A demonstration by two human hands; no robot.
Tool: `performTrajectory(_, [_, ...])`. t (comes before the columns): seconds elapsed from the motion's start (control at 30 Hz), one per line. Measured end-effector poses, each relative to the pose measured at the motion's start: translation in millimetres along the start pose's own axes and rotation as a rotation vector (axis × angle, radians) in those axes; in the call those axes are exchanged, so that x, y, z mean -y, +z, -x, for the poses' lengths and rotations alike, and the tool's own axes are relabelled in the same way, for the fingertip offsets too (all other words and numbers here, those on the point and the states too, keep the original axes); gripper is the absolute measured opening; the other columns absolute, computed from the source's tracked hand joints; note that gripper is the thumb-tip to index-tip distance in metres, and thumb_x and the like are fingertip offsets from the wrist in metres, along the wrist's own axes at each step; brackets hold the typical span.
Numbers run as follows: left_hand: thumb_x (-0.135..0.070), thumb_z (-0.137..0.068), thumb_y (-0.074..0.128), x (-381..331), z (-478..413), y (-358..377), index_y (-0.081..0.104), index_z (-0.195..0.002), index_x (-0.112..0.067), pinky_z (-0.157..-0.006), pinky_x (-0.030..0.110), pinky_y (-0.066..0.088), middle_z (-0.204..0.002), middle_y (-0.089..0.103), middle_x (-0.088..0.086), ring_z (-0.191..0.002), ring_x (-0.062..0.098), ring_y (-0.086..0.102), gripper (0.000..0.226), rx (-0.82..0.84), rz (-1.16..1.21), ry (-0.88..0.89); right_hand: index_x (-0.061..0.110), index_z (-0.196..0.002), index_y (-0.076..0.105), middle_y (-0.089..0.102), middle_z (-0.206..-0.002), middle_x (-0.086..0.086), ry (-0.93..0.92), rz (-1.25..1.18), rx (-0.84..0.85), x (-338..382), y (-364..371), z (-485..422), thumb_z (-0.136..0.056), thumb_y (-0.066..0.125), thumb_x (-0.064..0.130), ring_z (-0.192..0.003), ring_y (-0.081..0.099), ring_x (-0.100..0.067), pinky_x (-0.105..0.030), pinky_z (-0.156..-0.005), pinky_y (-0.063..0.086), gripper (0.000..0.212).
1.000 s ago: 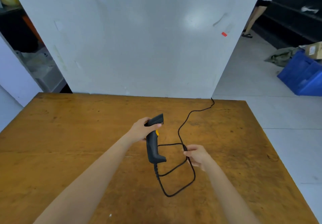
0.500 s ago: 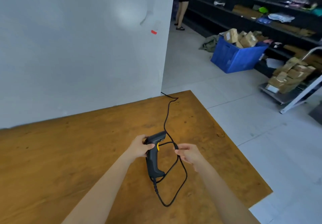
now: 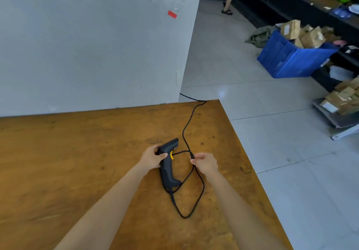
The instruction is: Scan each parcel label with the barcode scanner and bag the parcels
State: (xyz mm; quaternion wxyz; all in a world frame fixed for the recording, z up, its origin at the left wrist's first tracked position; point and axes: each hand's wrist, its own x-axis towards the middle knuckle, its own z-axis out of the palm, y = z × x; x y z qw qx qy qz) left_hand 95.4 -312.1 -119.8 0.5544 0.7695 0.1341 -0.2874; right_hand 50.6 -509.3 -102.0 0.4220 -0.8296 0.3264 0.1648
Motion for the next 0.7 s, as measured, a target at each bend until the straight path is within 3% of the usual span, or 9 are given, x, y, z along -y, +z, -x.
performTrajectory(0.13, [-0.022, -0.092, 0.064, -5.9, -14.8, 4.2, 0.048, -0.137, -0.014, -0.092, 0.046, 0.053, -0.133, 0.056, 0.011, -0.116, 0.03, 0.058, 0.048, -0.107, -0.168, 0.071, 0.024, -0.098, 0.074, 0.071, -0.108, 0.0, -0.031, 0.068, -0.042, 8.2, 5.4, -17.3, -0.079, 0.076, 0.025, -0.097, 0.065, -0.019, -0.025, -0.078, 0.048, 0.019])
performTrajectory(0.2, [-0.028, -0.091, 0.064, -6.4, -16.7, 5.8, 0.051, -0.136, -0.015, -0.097, 0.041, 0.049, -0.134, 0.057, 0.009, -0.118, 0.029, 0.057, 0.049, -0.165, -0.315, 0.119, 0.026, -0.087, 0.072, 0.072, -0.101, 0.0, -0.053, 0.13, -0.063, 11.5, 8.4, -19.7, -0.078, 0.078, 0.024, -0.086, 0.063, -0.018, -0.025, -0.07, 0.047, 0.011])
performTrajectory(0.3, [-0.035, -0.091, 0.064, -3.8, -15.1, 3.2, 0.05, -0.137, -0.013, -0.098, 0.035, 0.047, -0.132, 0.06, 0.009, -0.119, 0.028, 0.057, 0.053, -0.194, -0.427, 0.128, 0.023, -0.086, 0.071, 0.071, -0.099, -0.002, -0.077, 0.16, -0.094, 13.0, 12.5, -18.3, -0.077, 0.078, 0.022, -0.077, 0.059, -0.018, -0.025, -0.065, 0.045, 0.012])
performTrajectory(0.4, [-0.035, -0.092, 0.062, 1.5, -6.4, -1.6, 0.042, -0.144, -0.011, -0.095, 0.042, 0.052, -0.135, 0.057, 0.01, -0.115, 0.032, 0.06, 0.061, -0.156, -0.396, 0.062, 0.019, -0.101, 0.068, 0.068, -0.105, -0.005, -0.102, 0.197, -0.116, 13.2, 13.0, -8.5, -0.08, 0.076, 0.025, -0.091, 0.064, -0.023, -0.03, -0.071, 0.051, 0.023])
performTrajectory(0.5, [-0.041, -0.094, 0.055, 9.4, 4.5, -13.0, 0.036, -0.147, -0.013, -0.099, 0.039, 0.048, -0.139, 0.054, 0.009, -0.122, 0.03, 0.054, 0.063, -0.144, -0.455, 0.041, 0.015, -0.12, 0.057, 0.061, -0.12, -0.006, -0.181, 0.241, -0.163, 11.9, 15.3, 5.2, -0.085, 0.07, 0.029, -0.106, 0.06, -0.026, -0.041, -0.087, 0.052, 0.04])
performTrajectory(0.6, [-0.043, -0.095, 0.053, 14.1, 27.9, -35.6, 0.035, -0.147, -0.011, -0.095, 0.034, 0.046, -0.131, 0.058, 0.009, -0.119, 0.027, 0.054, 0.064, -0.134, -0.532, 0.036, 0.015, -0.12, 0.054, 0.054, -0.125, -0.007, -0.229, 0.292, -0.205, 14.4, 18.9, 29.3, -0.089, 0.064, 0.028, -0.109, 0.057, -0.029, -0.048, -0.092, 0.049, 0.035])
performTrajectory(0.7, [-0.041, -0.096, 0.051, 14.4, 58.3, -66.7, 0.036, -0.146, -0.011, -0.099, 0.036, 0.045, -0.141, 0.05, 0.011, -0.126, 0.029, 0.049, 0.06, -0.142, -0.608, 0.056, 0.015, -0.113, 0.058, 0.055, -0.121, -0.008, -0.265, 0.332, -0.243, 21.9, 28.1, 54.5, -0.092, 0.058, 0.027, -0.107, 0.056, -0.03, -0.047, -0.093, 0.048, 0.024])
